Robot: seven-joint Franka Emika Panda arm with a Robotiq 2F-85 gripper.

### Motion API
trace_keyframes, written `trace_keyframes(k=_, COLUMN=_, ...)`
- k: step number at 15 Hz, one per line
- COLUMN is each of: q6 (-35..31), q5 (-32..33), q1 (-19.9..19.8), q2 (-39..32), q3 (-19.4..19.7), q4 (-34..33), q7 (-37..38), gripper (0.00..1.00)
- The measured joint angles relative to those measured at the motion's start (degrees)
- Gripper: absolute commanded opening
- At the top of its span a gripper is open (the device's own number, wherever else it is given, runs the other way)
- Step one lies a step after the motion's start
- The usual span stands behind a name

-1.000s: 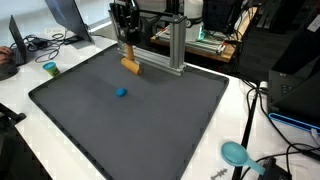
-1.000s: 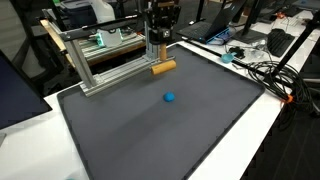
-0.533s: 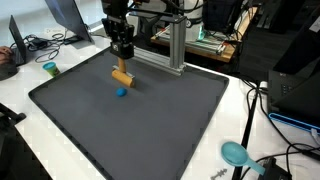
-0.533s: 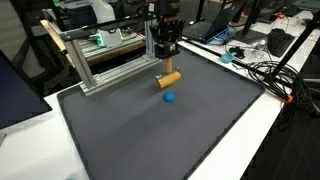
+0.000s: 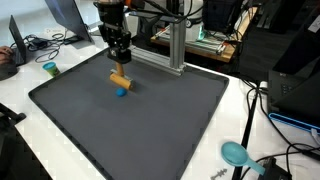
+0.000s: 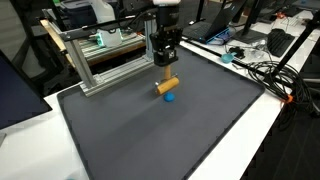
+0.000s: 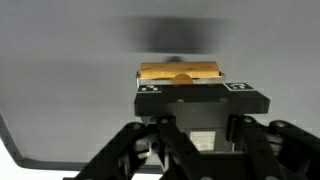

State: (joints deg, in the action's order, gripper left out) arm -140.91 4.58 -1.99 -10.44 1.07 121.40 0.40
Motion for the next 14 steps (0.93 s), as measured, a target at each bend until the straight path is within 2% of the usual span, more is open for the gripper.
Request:
trace_keyframes(k=10, q6=-1.9, q5=-1.3, q1=-1.0, q2=-2.0, q3=0.5, q4=-0.2, q7=-1.3, gripper=0.22)
trace_keyframes(k=11, q6=-2.6, q5=-2.2, q1=-1.0, q2=-2.0, q3=0.4, q4=-0.2, q7=-2.2, gripper=0.47)
trace_keyframes(k=12, q6=-3.5, q5=-3.7, q1=-1.1, q2=-2.0, q3=0.4, q4=-0.2, q7=-3.6, gripper=0.47)
trace_keyframes(k=13, q6=-4.1, q5=-4.8, q1=-1.2, q2=-2.0, q3=0.2, q4=-0.2, q7=-4.8, gripper=0.22)
trace_keyframes(k=14, q6=-4.4, q5=-5.3, q1=-1.3, q2=-2.0, q3=0.1, q4=-0.2, q7=-5.3, gripper=0.22)
